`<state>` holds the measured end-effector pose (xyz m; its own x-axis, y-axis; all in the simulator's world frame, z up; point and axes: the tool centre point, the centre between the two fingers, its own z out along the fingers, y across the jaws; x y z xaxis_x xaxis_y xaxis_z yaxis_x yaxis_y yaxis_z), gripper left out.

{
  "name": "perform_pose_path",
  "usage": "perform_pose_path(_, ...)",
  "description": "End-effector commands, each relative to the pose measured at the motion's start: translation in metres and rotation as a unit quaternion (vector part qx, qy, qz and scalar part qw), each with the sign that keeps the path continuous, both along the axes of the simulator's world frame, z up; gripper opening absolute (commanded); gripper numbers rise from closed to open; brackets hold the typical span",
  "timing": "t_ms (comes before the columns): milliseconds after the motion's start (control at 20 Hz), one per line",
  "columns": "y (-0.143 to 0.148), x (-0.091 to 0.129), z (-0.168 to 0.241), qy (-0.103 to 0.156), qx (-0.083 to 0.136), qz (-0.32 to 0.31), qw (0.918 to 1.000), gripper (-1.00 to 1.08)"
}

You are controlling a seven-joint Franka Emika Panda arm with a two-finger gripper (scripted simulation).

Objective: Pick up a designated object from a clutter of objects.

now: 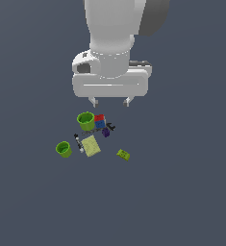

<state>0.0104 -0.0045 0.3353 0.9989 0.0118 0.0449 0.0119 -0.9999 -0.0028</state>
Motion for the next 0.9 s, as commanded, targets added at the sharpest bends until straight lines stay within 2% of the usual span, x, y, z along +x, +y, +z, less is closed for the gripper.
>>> perform_pose_path(0, 0.000, 0.000, 0.000, 0.000, 0.000, 0.000, 1.0000, 1.00)
perform_pose_path(450, 0.009, 0.004, 0.014, -0.016, 0.014, -0.002, 0.9998, 1.00)
perform_pose_path(850, 0.004, 0.006, 0.010, -0.015, 0.012, 0.004, 0.9998, 1.00)
